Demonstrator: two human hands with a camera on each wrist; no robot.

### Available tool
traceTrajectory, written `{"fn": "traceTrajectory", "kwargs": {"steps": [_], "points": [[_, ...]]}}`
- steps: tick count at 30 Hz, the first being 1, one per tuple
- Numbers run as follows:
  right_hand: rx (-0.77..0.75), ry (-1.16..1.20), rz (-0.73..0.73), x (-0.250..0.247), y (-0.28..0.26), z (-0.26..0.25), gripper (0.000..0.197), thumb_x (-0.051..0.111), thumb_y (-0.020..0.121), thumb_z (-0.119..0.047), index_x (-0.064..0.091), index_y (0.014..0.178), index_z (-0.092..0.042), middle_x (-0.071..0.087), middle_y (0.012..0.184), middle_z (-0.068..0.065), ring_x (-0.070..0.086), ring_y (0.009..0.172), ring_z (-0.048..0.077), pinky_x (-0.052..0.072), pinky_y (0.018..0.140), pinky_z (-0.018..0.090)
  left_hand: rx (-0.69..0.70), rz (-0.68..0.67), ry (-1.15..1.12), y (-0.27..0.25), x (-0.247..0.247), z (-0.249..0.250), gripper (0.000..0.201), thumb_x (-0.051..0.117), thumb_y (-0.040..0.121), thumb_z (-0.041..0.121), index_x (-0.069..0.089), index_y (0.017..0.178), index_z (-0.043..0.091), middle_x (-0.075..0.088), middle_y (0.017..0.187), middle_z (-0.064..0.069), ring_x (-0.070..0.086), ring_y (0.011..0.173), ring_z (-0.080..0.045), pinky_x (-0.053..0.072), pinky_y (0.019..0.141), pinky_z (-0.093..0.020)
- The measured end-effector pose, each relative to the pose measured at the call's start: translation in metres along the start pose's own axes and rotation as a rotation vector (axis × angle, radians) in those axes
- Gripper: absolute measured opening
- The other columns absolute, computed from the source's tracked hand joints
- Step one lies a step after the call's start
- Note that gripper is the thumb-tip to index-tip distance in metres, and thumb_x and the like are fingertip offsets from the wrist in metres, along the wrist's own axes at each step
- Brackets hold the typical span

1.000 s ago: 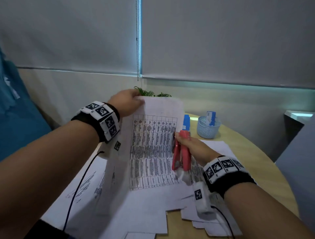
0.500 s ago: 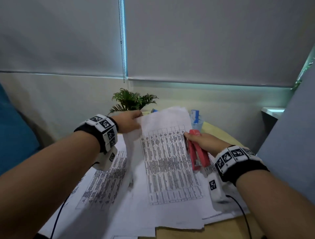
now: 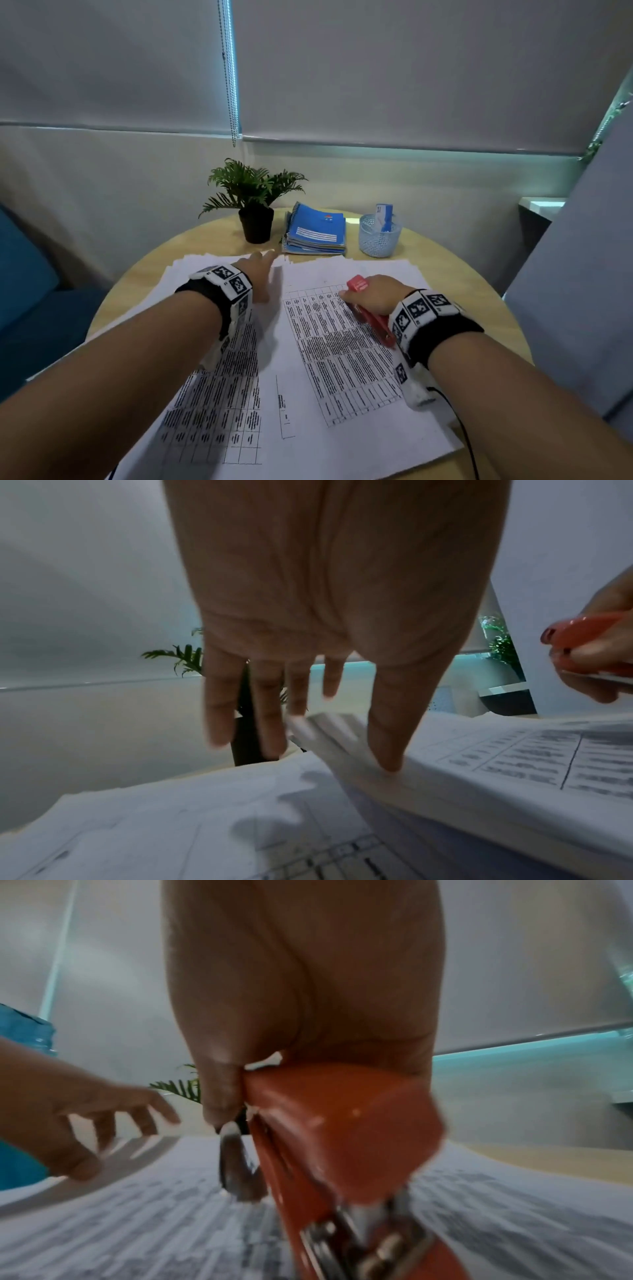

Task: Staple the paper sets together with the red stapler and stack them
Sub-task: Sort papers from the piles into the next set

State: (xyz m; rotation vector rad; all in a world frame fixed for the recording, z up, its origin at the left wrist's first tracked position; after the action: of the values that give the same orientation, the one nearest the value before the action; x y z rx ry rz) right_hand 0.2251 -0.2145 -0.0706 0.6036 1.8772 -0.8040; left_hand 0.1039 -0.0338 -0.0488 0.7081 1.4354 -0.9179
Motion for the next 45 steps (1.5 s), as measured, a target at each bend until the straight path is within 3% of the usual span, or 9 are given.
{"fn": "traceTrajectory", "kwargs": {"steps": [7, 13, 15, 18, 21, 24, 33, 41, 45], "points": [[-0.075, -0.244, -0.114, 0.023, 0.002, -0.039, 0.046, 0.067, 0.081, -0.042, 0.062, 0.116, -0.013, 0.065, 0.114, 0.005, 0.061, 0.100, 0.022, 0.047, 0.077, 0.029, -0.114, -0.227, 0.120, -0.009, 0.040, -0.040, 0.046, 0.040, 0.098, 0.018, 0.033, 0.142, 0.006, 0.044, 0.140, -0.014, 0.045, 0.127, -0.026, 0.035, 0.103, -0.030], [-0.123, -0.290, -0.127, 0.021, 0.007, -0.050, 0.053, 0.066, 0.087, -0.030, 0.049, 0.134, -0.014, 0.055, 0.130, 0.007, 0.053, 0.114, 0.023, 0.040, 0.084, 0.028, -0.025, -0.303, 0.031, 0.002, 0.042, -0.053, 0.010, 0.041, 0.087, 0.019, 0.049, 0.092, 0.019, 0.052, 0.127, -0.015, 0.055, 0.110, -0.030, 0.041, 0.080, -0.030], [-0.136, -0.326, -0.132, 0.021, 0.011, -0.052, 0.051, 0.064, 0.088, -0.033, 0.049, 0.133, -0.012, 0.056, 0.129, 0.007, 0.053, 0.114, 0.023, 0.040, 0.084, 0.028, -0.013, -0.251, 0.046, 0.006, 0.032, -0.052, 0.029, 0.043, 0.089, 0.014, 0.048, 0.118, 0.016, 0.039, 0.142, -0.012, 0.051, 0.118, -0.031, 0.044, 0.087, -0.032], [-0.145, -0.376, -0.125, 0.020, 0.020, -0.059, 0.048, 0.060, 0.091, -0.037, 0.050, 0.129, -0.009, 0.057, 0.126, 0.009, 0.054, 0.113, 0.024, 0.042, 0.087, 0.031, 0.070, -0.189, 0.069, 0.009, 0.024, -0.034, 0.077, 0.053, 0.089, 0.008, 0.009, 0.151, 0.026, -0.001, 0.158, -0.002, 0.028, 0.140, -0.025, 0.034, 0.107, -0.034], [-0.174, -0.433, -0.083, 0.022, 0.027, -0.070, 0.042, 0.050, 0.096, -0.036, 0.045, 0.130, -0.010, 0.053, 0.127, 0.009, 0.053, 0.115, 0.027, 0.043, 0.092, 0.035, 0.186, -0.296, 0.040, 0.001, 0.035, -0.007, 0.065, 0.050, 0.095, 0.030, 0.015, 0.150, 0.027, 0.010, 0.158, 0.001, 0.021, 0.142, -0.020, 0.019, 0.115, -0.036], [-0.199, -0.501, -0.044, 0.027, 0.036, -0.077, 0.041, 0.055, 0.095, -0.031, 0.041, 0.129, -0.014, 0.052, 0.125, 0.007, 0.054, 0.113, 0.027, 0.047, 0.094, 0.040, 0.184, -0.307, 0.057, 0.001, 0.039, -0.002, 0.079, 0.059, 0.086, 0.047, 0.019, 0.149, 0.024, 0.028, 0.148, -0.002, 0.035, 0.134, -0.023, 0.029, 0.112, -0.038], [-0.189, -0.528, -0.069, 0.039, 0.064, -0.104, 0.027, 0.037, 0.099, -0.027, 0.046, 0.122, -0.017, 0.043, 0.127, 0.011, 0.051, 0.116, 0.030, 0.040, 0.088, 0.037, 0.181, -0.250, -0.156, 0.011, 0.030, -0.014, 0.034, 0.070, 0.081, 0.036, 0.069, 0.113, 0.022, 0.049, 0.136, 0.009, 0.046, 0.123, -0.012, 0.031, 0.098, -0.021], [-0.182, -0.451, -0.124, 0.051, 0.076, -0.102, 0.033, 0.034, 0.100, -0.030, 0.042, 0.127, -0.013, 0.045, 0.126, 0.009, 0.053, 0.102, 0.024, 0.037, 0.079, 0.033, 0.223, -0.245, -0.081, 0.011, 0.032, -0.006, 0.055, 0.068, 0.082, 0.029, 0.049, 0.133, 0.031, 0.047, 0.140, 0.005, 0.043, 0.126, -0.015, 0.033, 0.102, -0.028], [-0.157, -0.422, -0.121, 0.050, 0.074, -0.103, 0.037, 0.039, 0.101, -0.022, 0.036, 0.134, -0.008, 0.044, 0.131, 0.012, 0.051, 0.116, 0.028, 0.041, 0.089, 0.035, 0.246, -0.281, 0.010, 0.008, 0.036, -0.002, 0.062, 0.060, 0.089, 0.030, 0.033, 0.144, 0.032, 0.035, 0.149, 0.005, 0.035, 0.134, -0.016, 0.026, 0.110, -0.030]]}}
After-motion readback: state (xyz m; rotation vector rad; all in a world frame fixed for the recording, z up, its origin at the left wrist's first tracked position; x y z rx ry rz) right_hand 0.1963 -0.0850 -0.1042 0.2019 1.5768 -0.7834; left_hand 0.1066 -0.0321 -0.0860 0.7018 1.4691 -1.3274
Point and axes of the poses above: each hand's wrist, its own y-axis towards the middle knuckle, its own x-axis out of the palm, z = x × y, the point moved 9 cm from there along y, towards the middle knuckle
